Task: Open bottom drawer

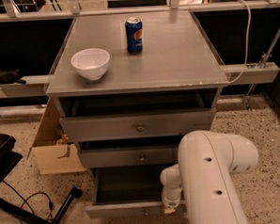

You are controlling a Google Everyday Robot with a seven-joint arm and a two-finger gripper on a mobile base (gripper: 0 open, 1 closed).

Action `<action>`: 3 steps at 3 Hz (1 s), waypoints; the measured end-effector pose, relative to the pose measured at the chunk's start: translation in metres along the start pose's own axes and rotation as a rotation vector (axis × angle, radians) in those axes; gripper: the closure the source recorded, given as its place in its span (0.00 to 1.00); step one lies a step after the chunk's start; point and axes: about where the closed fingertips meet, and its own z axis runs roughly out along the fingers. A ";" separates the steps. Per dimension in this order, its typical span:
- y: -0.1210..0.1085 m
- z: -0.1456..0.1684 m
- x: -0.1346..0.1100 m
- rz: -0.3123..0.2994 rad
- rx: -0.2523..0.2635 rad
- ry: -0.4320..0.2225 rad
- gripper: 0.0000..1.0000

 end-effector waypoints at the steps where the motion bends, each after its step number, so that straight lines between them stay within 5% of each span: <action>1: -0.003 -0.001 0.000 0.000 0.000 0.000 1.00; 3: -0.007 -0.002 0.000 0.000 -0.003 -0.001 0.59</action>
Offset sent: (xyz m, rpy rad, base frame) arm -0.2127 -0.0476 0.0280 0.0123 0.5272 -0.0634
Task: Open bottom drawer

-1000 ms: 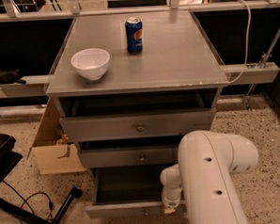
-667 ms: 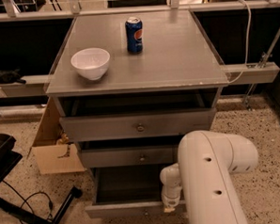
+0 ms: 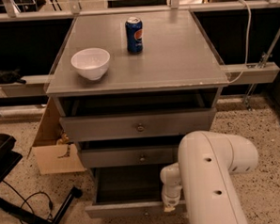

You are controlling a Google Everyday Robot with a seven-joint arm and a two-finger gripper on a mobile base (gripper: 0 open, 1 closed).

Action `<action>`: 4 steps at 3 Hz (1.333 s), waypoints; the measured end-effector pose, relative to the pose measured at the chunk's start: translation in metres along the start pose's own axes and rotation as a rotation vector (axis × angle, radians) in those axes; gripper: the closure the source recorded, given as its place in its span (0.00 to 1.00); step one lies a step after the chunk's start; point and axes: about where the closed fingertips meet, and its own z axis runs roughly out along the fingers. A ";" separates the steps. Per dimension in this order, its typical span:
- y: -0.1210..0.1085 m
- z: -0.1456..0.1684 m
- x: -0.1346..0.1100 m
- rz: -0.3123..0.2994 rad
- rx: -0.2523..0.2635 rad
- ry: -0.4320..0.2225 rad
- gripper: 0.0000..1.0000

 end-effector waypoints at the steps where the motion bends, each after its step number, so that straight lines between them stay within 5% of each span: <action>1: 0.000 0.000 0.000 0.000 0.000 0.000 0.36; 3: 0.000 0.000 0.000 0.000 0.000 0.000 0.00; 4: 0.005 -0.012 -0.003 -0.015 0.020 0.015 0.00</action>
Offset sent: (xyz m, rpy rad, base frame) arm 0.0000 0.0000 0.0000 0.0000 0.0000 0.0000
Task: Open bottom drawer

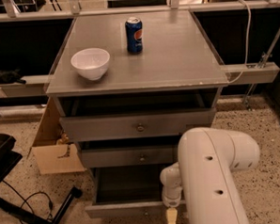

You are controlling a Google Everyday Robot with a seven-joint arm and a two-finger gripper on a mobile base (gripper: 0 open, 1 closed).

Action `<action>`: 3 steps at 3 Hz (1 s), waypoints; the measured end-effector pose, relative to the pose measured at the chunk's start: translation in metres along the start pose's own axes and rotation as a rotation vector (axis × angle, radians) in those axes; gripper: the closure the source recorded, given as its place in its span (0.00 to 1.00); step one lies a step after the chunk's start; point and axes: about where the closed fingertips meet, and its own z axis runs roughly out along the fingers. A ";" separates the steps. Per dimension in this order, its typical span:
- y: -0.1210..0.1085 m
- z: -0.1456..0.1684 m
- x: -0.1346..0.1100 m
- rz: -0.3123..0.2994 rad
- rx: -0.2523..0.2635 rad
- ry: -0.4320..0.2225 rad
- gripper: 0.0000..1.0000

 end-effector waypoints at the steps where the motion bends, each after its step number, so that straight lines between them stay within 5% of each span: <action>1: -0.005 -0.057 -0.029 -0.090 0.111 0.070 0.00; 2: 0.018 -0.112 -0.050 -0.123 0.173 0.113 0.00; 3: 0.073 -0.161 -0.041 -0.047 0.199 0.121 0.00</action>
Offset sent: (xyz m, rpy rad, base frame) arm -0.0544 0.0226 0.3341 -0.1894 -0.3178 0.1759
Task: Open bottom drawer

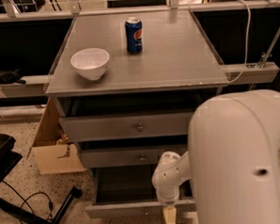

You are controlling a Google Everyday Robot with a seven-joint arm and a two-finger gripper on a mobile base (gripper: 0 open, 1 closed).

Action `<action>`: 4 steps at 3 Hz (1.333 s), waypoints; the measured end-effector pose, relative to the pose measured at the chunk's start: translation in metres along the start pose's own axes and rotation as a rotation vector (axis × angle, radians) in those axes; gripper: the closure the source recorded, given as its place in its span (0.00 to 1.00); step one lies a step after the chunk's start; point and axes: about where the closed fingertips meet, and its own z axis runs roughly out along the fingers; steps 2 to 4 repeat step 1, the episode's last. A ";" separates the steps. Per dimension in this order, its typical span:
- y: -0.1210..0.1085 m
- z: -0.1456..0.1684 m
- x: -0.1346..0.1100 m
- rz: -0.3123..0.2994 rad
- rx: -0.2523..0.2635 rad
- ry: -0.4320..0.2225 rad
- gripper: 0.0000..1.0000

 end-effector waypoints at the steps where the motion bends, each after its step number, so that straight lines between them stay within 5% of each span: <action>1: 0.072 -0.061 0.067 0.204 0.062 -0.045 0.00; 4: 0.072 -0.061 0.067 0.204 0.062 -0.045 0.00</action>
Offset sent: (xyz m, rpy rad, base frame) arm 0.0000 0.0000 0.0000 0.0000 0.0000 0.0000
